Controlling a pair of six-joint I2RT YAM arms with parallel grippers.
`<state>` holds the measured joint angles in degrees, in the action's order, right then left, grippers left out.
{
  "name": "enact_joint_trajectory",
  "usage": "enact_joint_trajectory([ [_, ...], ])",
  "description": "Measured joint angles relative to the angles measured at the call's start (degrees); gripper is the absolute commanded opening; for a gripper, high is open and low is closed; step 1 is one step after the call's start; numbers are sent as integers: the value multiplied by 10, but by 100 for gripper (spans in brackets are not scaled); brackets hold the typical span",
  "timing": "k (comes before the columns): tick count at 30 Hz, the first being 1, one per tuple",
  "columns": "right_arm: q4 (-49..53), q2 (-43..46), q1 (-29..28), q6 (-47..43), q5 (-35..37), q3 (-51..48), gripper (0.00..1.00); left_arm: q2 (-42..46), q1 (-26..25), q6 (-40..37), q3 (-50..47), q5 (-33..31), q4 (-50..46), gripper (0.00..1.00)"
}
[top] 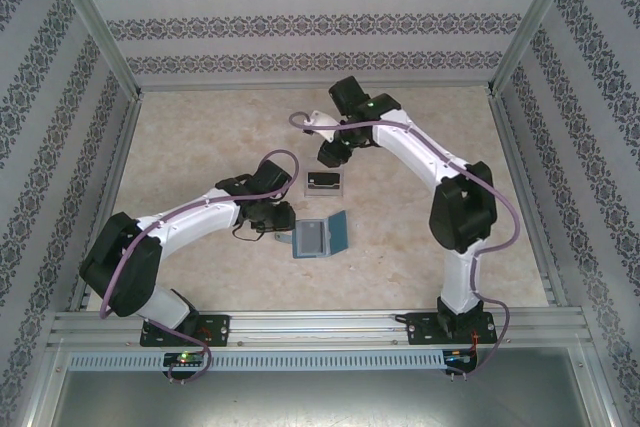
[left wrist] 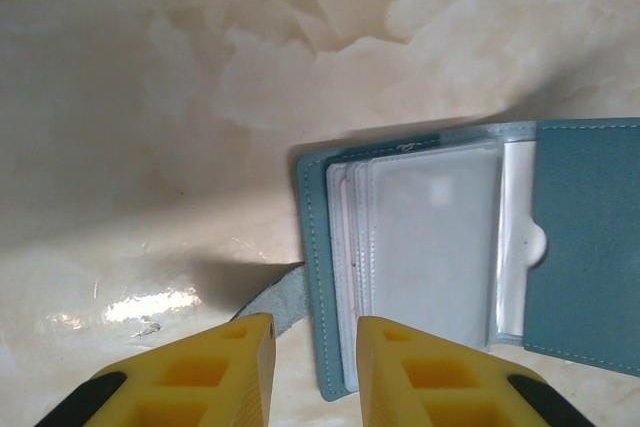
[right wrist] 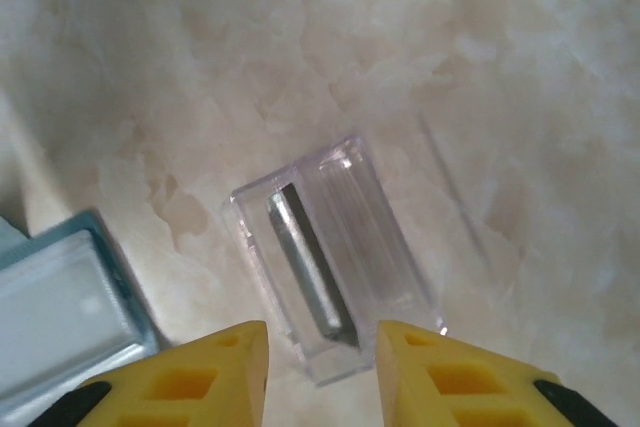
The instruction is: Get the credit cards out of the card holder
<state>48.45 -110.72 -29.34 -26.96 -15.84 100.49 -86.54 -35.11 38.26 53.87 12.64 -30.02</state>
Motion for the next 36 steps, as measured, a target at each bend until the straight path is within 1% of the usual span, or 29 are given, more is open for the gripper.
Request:
enact_joint_trajectory([
  [5,-55,83,0,157,14,-92,27,0,8,-6,1,8,0,27],
  [9,-84,137,-4,284,17,-151,26,0,28,-10,1,20,2,27],
  [12,-89,165,-14,373,16,-187,25,0,53,-17,1,35,7,27],
  [14,-89,174,-21,427,10,-203,26,0,73,-21,0,47,11,27],
  [17,-90,177,-37,491,-3,-228,31,0,109,-28,-6,68,24,27],
  [21,-93,172,-73,549,-10,-260,32,3,160,-38,-29,90,32,27],
  [27,-117,125,-123,604,-28,-261,34,38,215,-58,-56,106,32,27],
  [30,-133,98,-141,628,-33,-262,34,52,225,-68,-56,110,32,27],
  [36,-171,58,-163,668,-47,-271,36,53,225,-79,-57,116,33,27],
])
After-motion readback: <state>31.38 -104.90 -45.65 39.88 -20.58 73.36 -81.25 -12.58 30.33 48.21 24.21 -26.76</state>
